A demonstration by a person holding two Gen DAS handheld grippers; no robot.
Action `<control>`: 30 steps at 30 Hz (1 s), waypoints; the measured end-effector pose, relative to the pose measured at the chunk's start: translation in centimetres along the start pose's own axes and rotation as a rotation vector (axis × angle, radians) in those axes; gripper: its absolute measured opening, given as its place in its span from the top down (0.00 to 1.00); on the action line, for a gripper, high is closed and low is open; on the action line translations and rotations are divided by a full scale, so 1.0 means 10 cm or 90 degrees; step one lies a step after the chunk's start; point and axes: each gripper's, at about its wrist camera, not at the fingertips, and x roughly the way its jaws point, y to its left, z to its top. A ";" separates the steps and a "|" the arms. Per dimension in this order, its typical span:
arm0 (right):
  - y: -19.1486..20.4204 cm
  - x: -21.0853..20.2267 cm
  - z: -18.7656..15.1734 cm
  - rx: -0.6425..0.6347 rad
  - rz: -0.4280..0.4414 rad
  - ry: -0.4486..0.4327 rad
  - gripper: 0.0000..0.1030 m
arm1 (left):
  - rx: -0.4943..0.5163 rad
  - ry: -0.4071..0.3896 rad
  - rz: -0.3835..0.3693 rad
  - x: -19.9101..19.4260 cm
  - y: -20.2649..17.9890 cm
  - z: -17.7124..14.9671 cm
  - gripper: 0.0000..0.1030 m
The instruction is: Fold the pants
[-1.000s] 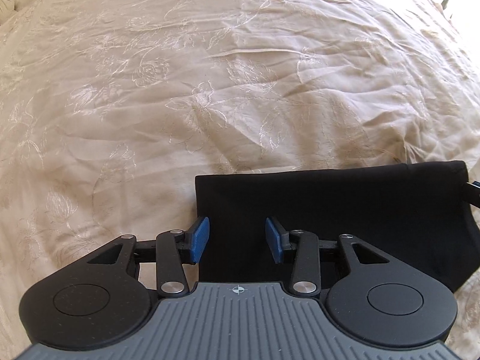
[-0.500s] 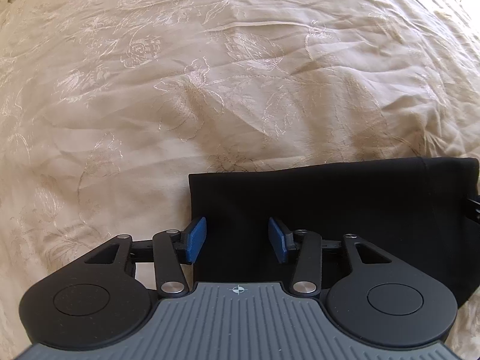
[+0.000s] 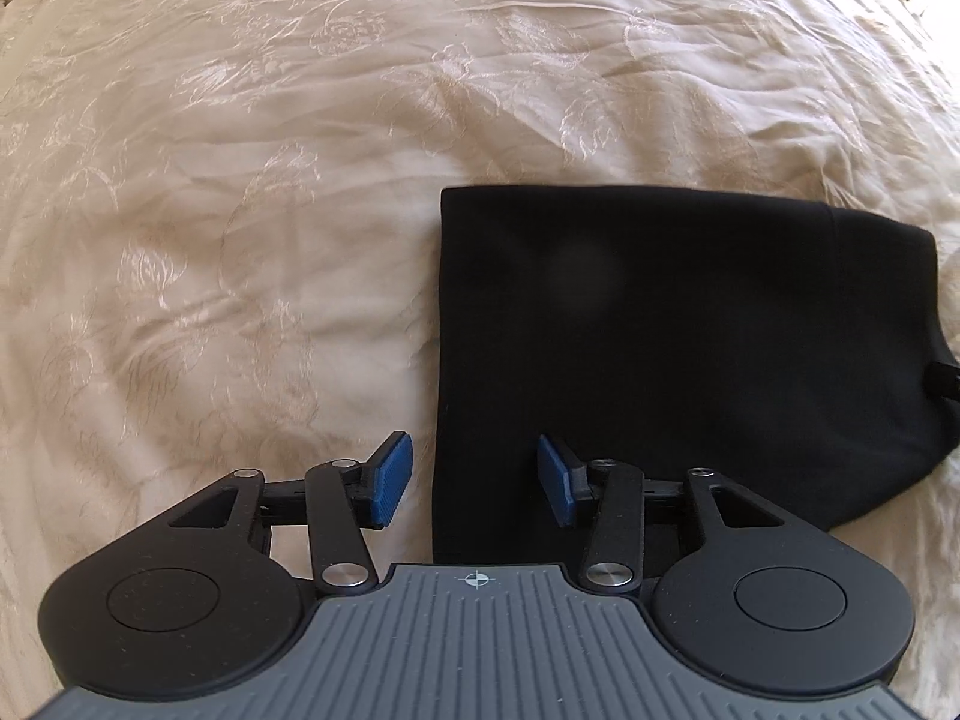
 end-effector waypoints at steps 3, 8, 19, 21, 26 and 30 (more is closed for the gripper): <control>-0.05 -0.04 -0.08 0.016 0.007 -0.001 0.56 | 0.002 0.003 -0.006 -0.03 0.05 -0.18 0.55; -0.08 -0.12 -0.17 0.031 0.011 -0.004 0.56 | 0.003 -0.012 -0.008 -0.12 0.08 -0.38 0.55; -0.29 -0.54 -0.36 0.076 0.074 -0.093 0.54 | -0.006 -0.070 -0.019 -0.33 0.13 -0.44 0.55; -0.30 -0.50 -0.35 0.064 0.070 -0.083 0.53 | -0.007 -0.068 -0.020 -0.30 0.11 -0.41 0.55; -0.35 -0.35 -0.24 0.069 0.072 -0.061 0.51 | 0.011 -0.067 -0.022 -0.22 0.04 -0.30 0.55; -0.36 -0.15 -0.06 0.064 0.081 -0.033 0.50 | 0.027 -0.051 -0.024 -0.06 -0.04 -0.15 0.55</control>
